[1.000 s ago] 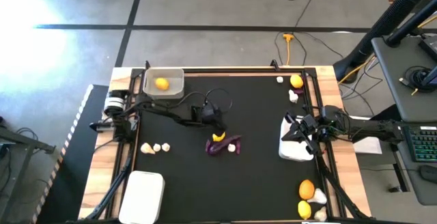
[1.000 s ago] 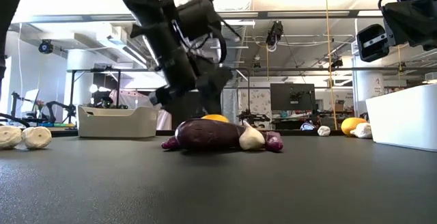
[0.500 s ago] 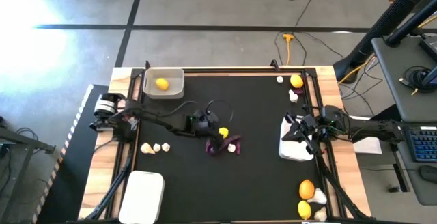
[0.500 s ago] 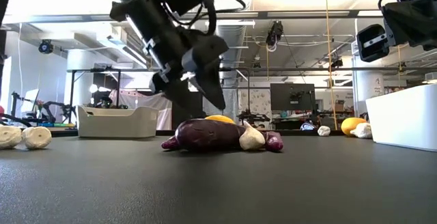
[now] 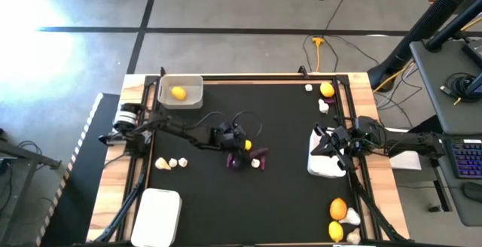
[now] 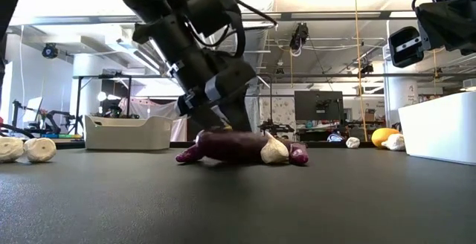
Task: Sort produce into baskets
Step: Put the top left lemon into the top white bin
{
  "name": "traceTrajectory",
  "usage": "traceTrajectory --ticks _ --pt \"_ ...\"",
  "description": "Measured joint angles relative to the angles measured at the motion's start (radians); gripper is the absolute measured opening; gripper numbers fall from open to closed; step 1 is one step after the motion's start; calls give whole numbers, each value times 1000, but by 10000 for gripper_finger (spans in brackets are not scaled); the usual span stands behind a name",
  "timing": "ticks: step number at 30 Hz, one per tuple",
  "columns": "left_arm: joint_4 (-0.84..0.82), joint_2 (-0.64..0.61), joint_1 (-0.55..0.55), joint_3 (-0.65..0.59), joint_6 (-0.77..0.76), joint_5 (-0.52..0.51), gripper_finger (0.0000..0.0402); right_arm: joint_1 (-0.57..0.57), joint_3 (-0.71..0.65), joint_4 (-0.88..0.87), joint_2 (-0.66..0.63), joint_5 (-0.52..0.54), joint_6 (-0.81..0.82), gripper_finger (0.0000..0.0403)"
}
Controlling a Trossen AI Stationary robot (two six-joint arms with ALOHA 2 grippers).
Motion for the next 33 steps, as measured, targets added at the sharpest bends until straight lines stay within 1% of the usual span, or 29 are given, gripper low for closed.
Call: traceTrajectory --ticks 6,13,16,22,26,29,31,33 --pt "5 0 2 -47 9 2 275 0 0 0 0 0 0 11" --pt "91 0 4 -107 13 -4 236 0 0 0 0 0 0 11" --pt "113 0 6 -108 39 -30 217 0 0 0 0 0 0 11" --pt "136 -1 20 -79 119 -39 168 0 0 0 0 0 0 11" --pt "131 -28 35 -52 167 -51 156 0 0 0 0 0 0 11" --pt "71 -80 56 -32 191 -54 155 0 0 0 0 0 0 11" --pt "-32 -131 78 -19 197 -86 155 0 0 0 0 0 0 11" --pt "-175 -191 113 1 202 -119 154 0 0 0 0 0 0 11"
